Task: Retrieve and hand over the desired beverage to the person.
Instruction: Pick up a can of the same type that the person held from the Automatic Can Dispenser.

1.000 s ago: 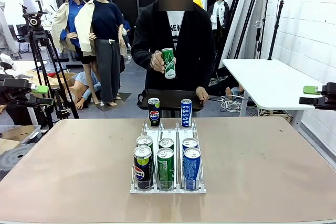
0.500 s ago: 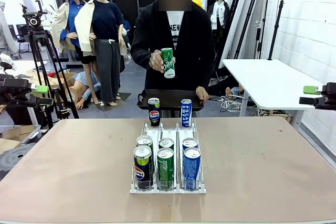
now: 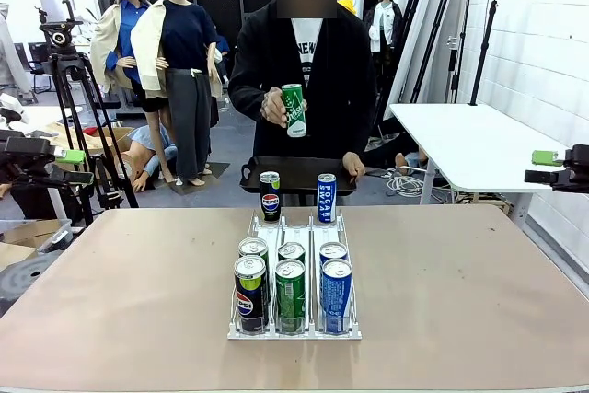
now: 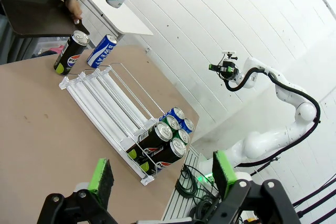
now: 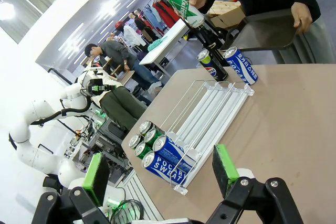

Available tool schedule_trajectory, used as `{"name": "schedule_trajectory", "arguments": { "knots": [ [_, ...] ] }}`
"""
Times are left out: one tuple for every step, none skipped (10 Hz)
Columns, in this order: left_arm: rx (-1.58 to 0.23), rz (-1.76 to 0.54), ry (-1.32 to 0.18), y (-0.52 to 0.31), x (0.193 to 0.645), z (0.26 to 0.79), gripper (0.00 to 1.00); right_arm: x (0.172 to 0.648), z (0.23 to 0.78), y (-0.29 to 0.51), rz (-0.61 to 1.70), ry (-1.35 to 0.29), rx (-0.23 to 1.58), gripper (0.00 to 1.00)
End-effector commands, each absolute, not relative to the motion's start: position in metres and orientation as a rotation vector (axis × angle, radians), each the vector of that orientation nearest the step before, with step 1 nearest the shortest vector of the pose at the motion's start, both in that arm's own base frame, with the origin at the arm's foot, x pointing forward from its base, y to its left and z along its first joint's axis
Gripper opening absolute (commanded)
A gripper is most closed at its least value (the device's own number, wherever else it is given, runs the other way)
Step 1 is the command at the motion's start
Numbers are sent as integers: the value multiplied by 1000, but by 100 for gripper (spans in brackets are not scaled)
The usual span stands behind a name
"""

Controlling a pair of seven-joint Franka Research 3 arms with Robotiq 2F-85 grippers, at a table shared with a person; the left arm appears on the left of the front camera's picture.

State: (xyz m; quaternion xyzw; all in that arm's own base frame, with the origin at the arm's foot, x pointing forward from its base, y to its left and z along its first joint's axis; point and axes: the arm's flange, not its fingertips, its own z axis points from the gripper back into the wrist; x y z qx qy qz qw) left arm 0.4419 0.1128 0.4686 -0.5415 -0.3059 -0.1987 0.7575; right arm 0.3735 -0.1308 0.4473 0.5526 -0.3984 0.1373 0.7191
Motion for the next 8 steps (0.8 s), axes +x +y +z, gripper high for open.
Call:
{"name": "schedule_trajectory", "arguments": {
  "knots": [
    [-1175, -431, -671, 114, 442, 469, 100, 373, 446, -130, 302, -881, 1227, 100],
    [-1175, -431, -671, 114, 442, 469, 100, 373, 446, -130, 302, -881, 1227, 100],
    [-1175, -431, -671, 114, 442, 469, 100, 373, 446, -130, 302, -881, 1227, 100],
    [-1175, -431, -671, 114, 442, 469, 100, 373, 446, -130, 302, -881, 1227, 100],
    [-1175, -431, -671, 114, 442, 469, 100, 373, 446, -130, 302, -881, 1227, 100],
    [-1175, -431, -671, 114, 442, 469, 100, 373, 446, -130, 302, -881, 1227, 100],
    [-1175, -431, -671, 114, 442, 469, 100, 373, 446, -130, 302, -881, 1227, 100],
    [-1175, -431, -671, 114, 442, 469, 100, 373, 446, -130, 302, -881, 1227, 100]
  ]
}}
